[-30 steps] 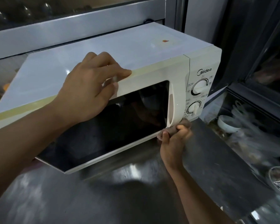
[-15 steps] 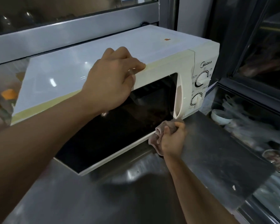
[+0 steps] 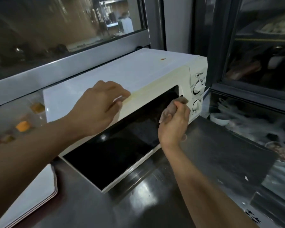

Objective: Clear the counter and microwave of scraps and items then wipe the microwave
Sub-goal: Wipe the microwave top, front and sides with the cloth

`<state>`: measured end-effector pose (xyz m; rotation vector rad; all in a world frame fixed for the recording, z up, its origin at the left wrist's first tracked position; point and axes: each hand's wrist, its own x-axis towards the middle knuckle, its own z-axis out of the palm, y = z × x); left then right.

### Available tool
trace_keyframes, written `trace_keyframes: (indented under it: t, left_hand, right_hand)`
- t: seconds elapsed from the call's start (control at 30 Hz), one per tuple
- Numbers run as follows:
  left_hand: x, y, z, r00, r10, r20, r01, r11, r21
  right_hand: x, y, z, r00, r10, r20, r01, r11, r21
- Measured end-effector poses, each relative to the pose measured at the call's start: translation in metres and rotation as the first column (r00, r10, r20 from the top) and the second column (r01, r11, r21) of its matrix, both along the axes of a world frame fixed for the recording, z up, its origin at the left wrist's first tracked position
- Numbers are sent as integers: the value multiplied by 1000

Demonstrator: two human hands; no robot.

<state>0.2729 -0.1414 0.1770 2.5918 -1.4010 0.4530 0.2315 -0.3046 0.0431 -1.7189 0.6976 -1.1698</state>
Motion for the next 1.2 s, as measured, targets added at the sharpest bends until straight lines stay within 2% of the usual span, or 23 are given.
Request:
trace_keyframes:
  t: [0.23, 0.33, 0.47, 0.57, 0.67, 0.77, 0.97, 1.1, 1.2]
  left_hand:
    - [2, 5, -9, 1000, -29, 3, 29, 998, -55]
    - [4, 5, -10, 998, -23, -51, 18, 995, -95]
    - [5, 6, -12, 998, -8, -70, -1, 992, -123]
    - [7, 6, -13, 994, -3, -108, -14, 988, -157]
    - [8, 6, -13, 993, 9, -115, -28, 986, -162]
    - [6, 5, -14, 995, 6, -97, -22, 987, -159]
    - [5, 4, -14, 994, -5, -113, -16, 983, -183]
    - [5, 5, -14, 992, -11, -129, -15, 980, -198]
    - [5, 5, -14, 991, -16, -133, -11, 980, -197]
  right_hand:
    - [3, 3, 22, 997, -16, 73, 21, 998, -61]
    - [4, 1, 27, 991, 10, 130, 3, 995, -96]
    - [7, 5, -15, 979, 107, 173, -73, 978, -195]
    - [6, 12, -67, 985, 136, 106, -133, 990, -36]
    - [3, 14, -82, 988, 139, 65, -141, 989, 33]
    - [2, 16, -67, 999, 45, 22, -46, 998, 49]
    - [-2, 31, 5, 982, 74, 172, -47, 986, -160]
    - [0, 31, -2, 975, 128, 181, -84, 970, -229]
    - [9, 10, -15, 982, 109, 156, -79, 979, -187]
